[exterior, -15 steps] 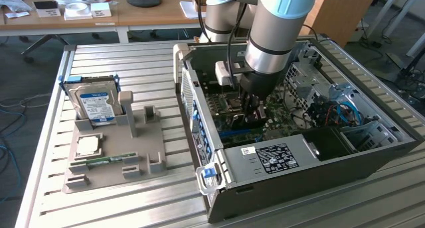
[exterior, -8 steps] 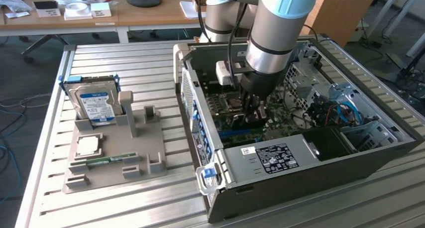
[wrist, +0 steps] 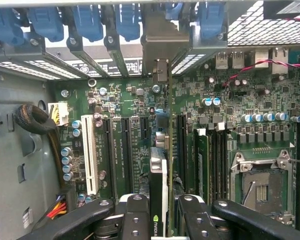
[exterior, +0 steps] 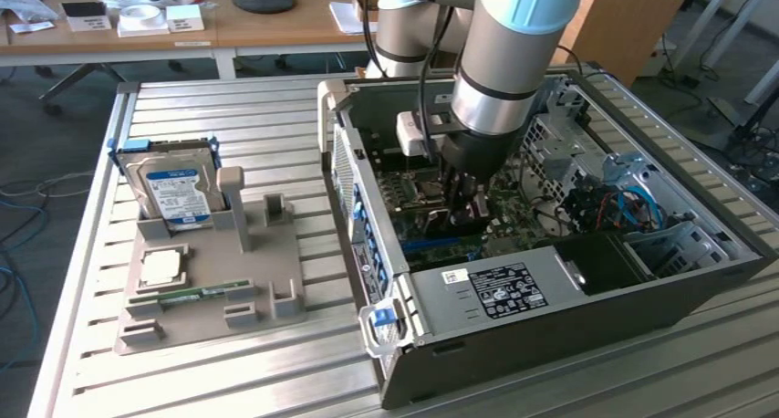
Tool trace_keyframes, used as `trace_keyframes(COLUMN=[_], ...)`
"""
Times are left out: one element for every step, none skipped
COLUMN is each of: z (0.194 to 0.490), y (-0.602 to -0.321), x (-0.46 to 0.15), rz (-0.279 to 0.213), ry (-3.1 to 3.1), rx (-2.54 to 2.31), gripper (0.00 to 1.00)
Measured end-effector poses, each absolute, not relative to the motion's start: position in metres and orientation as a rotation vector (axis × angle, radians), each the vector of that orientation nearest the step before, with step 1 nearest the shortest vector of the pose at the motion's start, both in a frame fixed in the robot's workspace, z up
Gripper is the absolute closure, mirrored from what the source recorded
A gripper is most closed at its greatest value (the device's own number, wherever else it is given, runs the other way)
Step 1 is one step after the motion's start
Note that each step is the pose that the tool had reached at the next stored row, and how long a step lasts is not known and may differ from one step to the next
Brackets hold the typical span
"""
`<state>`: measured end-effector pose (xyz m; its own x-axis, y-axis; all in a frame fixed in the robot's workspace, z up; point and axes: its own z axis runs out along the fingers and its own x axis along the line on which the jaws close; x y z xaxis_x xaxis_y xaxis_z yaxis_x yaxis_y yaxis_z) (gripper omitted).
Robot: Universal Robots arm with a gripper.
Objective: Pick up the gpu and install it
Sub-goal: 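Insert the gpu into the slot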
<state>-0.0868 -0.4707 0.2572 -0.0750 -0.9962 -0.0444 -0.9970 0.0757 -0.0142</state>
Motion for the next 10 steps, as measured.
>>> trace_keyframes(z=[0.2571, 0.257, 0.2568, 0.2565, 0.2563, 0.2563, 0.2561, 0.2559, 0.2559, 0.2558], y=[-0.4707, -0.4707, -0.4706, -0.4706, -0.4706, -0.4705, -0.4703, -0.4701, -0.4701, -0.47], x=[-0.0866, -0.0865, -0.0864, -0.0864, -0.0864, -0.0863, -0.0864, -0.0864, -0.0864, -0.0864], rz=[0.03, 0.03, 0.029, 0.028, 0.027, 0.027, 0.027, 0.027, 0.026, 0.026], ry=[2.273, 2.273, 2.273, 2.273, 2.273, 2.273, 2.273, 2.273, 2.272, 2.271], rx=[-2.107, -2.108, -2.108, -2.109, -2.11, -2.11, -2.11, -2.11, -2.11, -2.108], gripper=[0.73, 0.73, 0.73, 0.73, 0.73, 0.73, 0.73, 0.73, 0.73, 0.73])
